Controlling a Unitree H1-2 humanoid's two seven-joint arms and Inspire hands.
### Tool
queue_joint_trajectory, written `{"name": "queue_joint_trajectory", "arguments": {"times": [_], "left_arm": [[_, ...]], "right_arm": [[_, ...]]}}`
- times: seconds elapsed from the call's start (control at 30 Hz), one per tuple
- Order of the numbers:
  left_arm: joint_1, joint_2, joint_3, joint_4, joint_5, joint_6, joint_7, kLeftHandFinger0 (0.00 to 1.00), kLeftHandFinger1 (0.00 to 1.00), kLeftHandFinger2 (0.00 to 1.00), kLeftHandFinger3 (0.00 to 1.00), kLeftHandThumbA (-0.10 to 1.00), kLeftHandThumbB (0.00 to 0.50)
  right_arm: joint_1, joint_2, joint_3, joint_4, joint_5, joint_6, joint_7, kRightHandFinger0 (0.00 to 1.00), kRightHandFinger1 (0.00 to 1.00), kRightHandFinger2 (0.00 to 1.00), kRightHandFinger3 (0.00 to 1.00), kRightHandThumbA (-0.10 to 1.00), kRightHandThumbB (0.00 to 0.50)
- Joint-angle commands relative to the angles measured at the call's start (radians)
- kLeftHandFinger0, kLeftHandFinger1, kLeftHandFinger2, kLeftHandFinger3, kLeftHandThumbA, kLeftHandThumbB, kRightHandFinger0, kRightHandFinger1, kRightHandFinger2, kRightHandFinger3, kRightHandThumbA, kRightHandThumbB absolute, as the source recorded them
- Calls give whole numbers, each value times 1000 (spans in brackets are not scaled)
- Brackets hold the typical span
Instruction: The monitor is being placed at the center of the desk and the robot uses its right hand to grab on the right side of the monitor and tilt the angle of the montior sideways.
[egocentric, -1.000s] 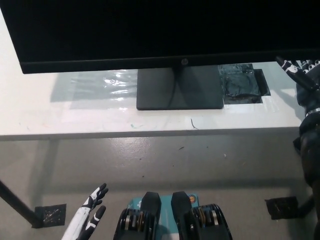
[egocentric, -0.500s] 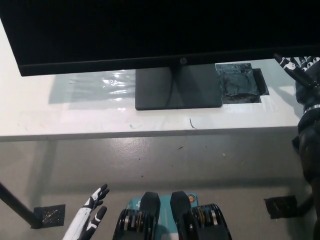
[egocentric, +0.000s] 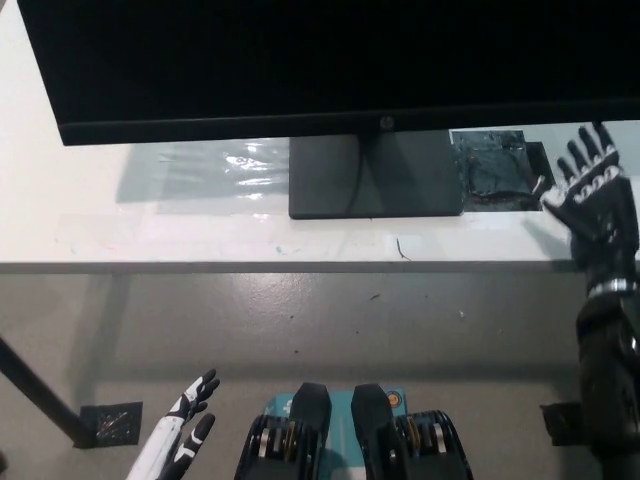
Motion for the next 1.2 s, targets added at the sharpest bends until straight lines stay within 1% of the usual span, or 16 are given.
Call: {"name": "queue_joint_trajectory", "arguments": {"times": [0.0, 0.07, 0.2, 0.23, 0.33, 0.57, 0.63, 0.77, 0.8, 0.83, 0.87, 0.9, 0.97, 1.0, 1.03, 1.17], "left_arm": [[-17, 28, 4, -19, -13, -40, 2, 1000, 1000, 1000, 1000, 1000, 296], [-20, 30, 4, -18, -12, -40, -2, 1000, 1000, 1000, 1000, 1000, 287], [-23, 31, 3, -17, -12, -40, 4, 1000, 1000, 1000, 1000, 1000, 279], [-24, 31, 2, -15, -11, -40, 3, 1000, 1000, 1000, 1000, 1000, 288], [-25, 32, 0, -21, -11, -40, 2, 1000, 1000, 1000, 1000, 1000, 287], [-25, 27, 8, -20, -30, -40, -12, 1000, 1000, 1000, 1000, 1000, 279], [-29, 31, 4, -20, -22, -40, -8, 1000, 1000, 1000, 1000, 1000, 285], [-28, 30, 5, -20, -23, -40, -9, 1000, 1000, 1000, 1000, 1000, 286], [-27, 32, 2, -21, -16, -40, -4, 1000, 1000, 1000, 1000, 1000, 288], [-26, 31, 4, -22, -22, -40, -10, 1000, 1000, 1000, 1000, 1000, 288], [-24, 31, 1, -26, -21, -40, -3, 1000, 1000, 1000, 1000, 1000, 271], [-24, 31, 1, -26, -21, -40, -3, 1000, 1000, 1000, 1000, 1000, 271], [-24, 31, 1, -26, -21, -40, -3, 1000, 1000, 1000, 1000, 1000, 271], [-23, 31, -1, -23, -5, -40, 13, 1000, 1000, 1000, 1000, 1000, 288], [-20, 31, -2, -25, -1, -40, 17, 1000, 1000, 1000, 1000, 1000, 288], [-17, 33, -4, -26, -2, -40, 18, 1000, 1000, 1000, 1000, 1000, 285]], "right_arm": [[254, 14, 154, -752, -134, -79, 97, 1000, 1000, 1000, 1000, 1000, 385], [368, 27, 178, -844, -173, -124, 110, 1000, 1000, 1000, 1000, 1000, 373], [431, 22, 202, -882, -184, -173, 128, 1000, 1000, 1000, 1000, 1000, 399], [462, 27, 210, -902, -188, -196, 131, 1000, 1000, 1000, 1000, 1000, 428], [558, 53, 228, -958, -226, -320, 150, 1000, 1000, 1000, 1000, 1000, 379], [621, 58, 246, -1024, -240, -327, 176, 1000, 1000, 1000, 1000, 1000, 390], [692, 93, 258, -991, -323, -327, 144, 1000, 1000, 1000, 1000, 1000, 352], [699, 91, 267, -976, -345, -327, 121, 1000, 1000, 1000, 1000, 1000, 351], [703, 115, 270, -854, -342, -327, 98, 1000, 1000, 1000, 1000, 1000, 291], [703, 119, 269, -805, -359, -327, 81, 1000, 1000, 1000, 1000, 1000, 333], [694, 116, 264, -746, -373, -327, 65, 1000, 1000, 1000, 1000, 1000, 267], [693, 116, 265, -745, -376, -327, 63, 1000, 1000, 1000, 1000, 1000, 265], [693, 116, 267, -744, -381, -327, 59, 1000, 1000, 1000, 1000, 1000, 264], [654, 99, 255, -583, -408, -327, 16, 1000, 1000, 1000, 1000, 1000, 321], [643, 94, 254, -537, -419, -327, -1, 1000, 1000, 1000, 1000, 1000, 346], [636, 80, 271, -504, -440, -327, -42, 1000, 1000, 1000, 1000, 1000, 350]]}}
